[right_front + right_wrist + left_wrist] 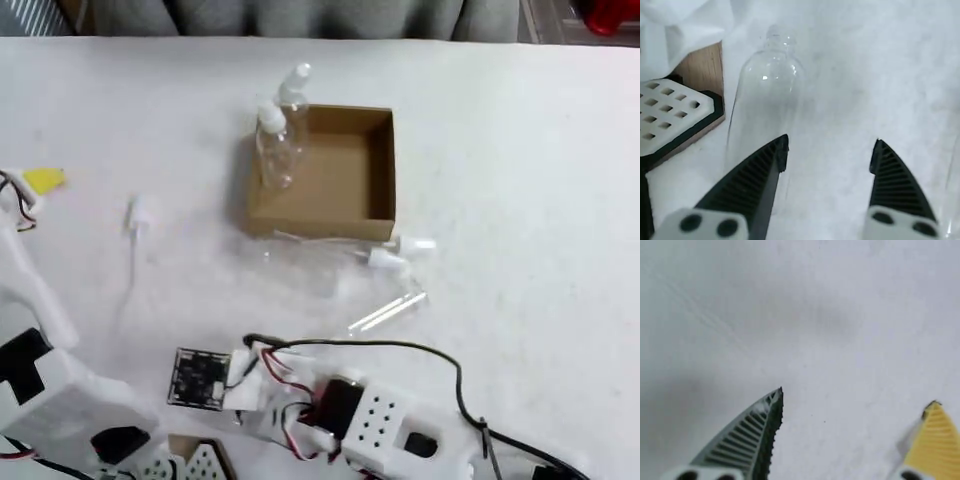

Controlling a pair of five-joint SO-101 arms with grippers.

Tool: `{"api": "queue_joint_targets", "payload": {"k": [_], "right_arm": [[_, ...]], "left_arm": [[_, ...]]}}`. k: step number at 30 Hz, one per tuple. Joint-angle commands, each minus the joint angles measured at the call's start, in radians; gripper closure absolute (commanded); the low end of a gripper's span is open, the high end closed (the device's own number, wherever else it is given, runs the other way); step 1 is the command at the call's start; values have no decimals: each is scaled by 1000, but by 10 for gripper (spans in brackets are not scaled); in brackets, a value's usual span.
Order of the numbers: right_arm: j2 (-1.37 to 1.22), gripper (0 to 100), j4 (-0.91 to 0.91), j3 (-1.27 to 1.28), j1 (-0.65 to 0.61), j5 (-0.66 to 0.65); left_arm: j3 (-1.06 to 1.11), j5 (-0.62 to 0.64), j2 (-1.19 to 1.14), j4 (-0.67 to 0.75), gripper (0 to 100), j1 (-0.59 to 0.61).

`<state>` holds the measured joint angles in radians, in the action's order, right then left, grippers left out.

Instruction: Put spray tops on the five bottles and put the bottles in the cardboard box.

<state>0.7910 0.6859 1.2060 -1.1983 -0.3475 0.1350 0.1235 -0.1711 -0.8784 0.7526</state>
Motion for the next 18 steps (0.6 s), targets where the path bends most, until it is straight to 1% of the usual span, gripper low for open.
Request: {"api": "queue_joint_targets", "payload": {"k": [1,4,7,9,12,18], "right_arm": [[93,758,76,-64,-10,-11],[205,758,148,-68,-18,-11],[274,758,160,-29,-76,-11],[278,758,159,-9,-143,-11],[237,756,156,-3,-225,-11],[38,755,65,-8,-228,-11]], "left_arm": [[-60,17,16,-8,605,10],[-60,17,16,-3,605,8],[-61,17,16,0,605,7],[-61,17,15,0,605,4],[-61,17,15,0,605,4],[-97,17,8,-6,605,5]]}}
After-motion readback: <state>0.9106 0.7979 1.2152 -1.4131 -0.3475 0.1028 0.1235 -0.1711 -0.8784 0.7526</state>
